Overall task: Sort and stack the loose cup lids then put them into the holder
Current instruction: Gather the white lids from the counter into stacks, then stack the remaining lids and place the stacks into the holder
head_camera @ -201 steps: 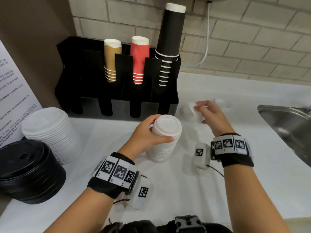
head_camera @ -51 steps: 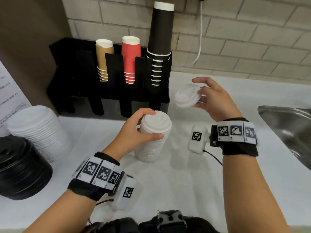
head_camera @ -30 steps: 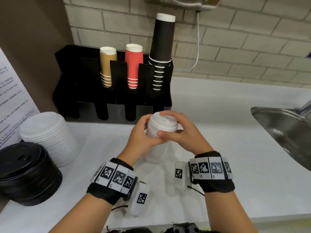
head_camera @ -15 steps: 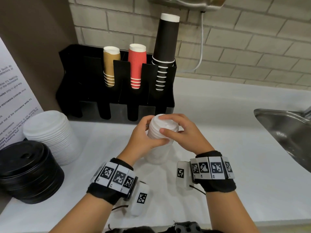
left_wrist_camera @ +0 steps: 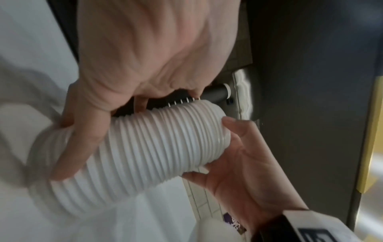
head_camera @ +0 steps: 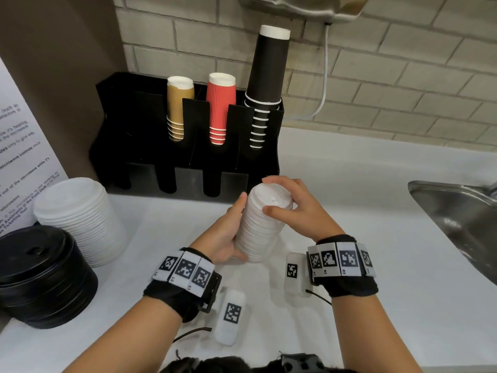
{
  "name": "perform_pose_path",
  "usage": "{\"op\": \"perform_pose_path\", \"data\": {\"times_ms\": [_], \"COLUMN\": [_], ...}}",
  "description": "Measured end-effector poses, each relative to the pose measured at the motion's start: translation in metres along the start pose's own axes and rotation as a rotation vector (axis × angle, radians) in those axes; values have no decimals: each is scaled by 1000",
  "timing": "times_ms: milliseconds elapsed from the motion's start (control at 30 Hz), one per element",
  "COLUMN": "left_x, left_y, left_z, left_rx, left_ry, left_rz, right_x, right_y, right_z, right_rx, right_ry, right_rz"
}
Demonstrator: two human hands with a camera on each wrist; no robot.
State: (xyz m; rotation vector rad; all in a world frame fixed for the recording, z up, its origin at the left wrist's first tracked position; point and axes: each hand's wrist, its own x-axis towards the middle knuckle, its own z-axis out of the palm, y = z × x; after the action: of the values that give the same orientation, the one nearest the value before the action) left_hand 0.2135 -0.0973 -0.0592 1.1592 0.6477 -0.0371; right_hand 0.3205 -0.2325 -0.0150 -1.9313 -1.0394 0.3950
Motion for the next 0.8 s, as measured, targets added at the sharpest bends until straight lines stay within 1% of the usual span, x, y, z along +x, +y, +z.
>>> {"op": "perform_pose_path", "data": {"times_ms": [133,233,367,467,600,667,800], "left_x": [8,13,19,16,10,3,-12], "left_y": [11,19,25,27,26,27,28], "left_z": [21,35,42,31,0,-15,-39], "left_rx": [-65,-131,-191,-194,-157,-159,-135], "left_ry": [2,47,31,77,161,173,183], "left_rz": [15,1,16,38,134,174,229], "right_x": [14,30,46,53,60,64,71], "right_y": [4,5,5,4,-1,-5,-9], "right_z": [-15,-27,-38,-43,-45,-44,-42], "right_rx": [-57,-111,-175,-223,-296,-325,-462], "right_ry": [5,-17,-56,-112,-178,-189,-252], "right_rz": [50,97,167,199,203,198,206]}}
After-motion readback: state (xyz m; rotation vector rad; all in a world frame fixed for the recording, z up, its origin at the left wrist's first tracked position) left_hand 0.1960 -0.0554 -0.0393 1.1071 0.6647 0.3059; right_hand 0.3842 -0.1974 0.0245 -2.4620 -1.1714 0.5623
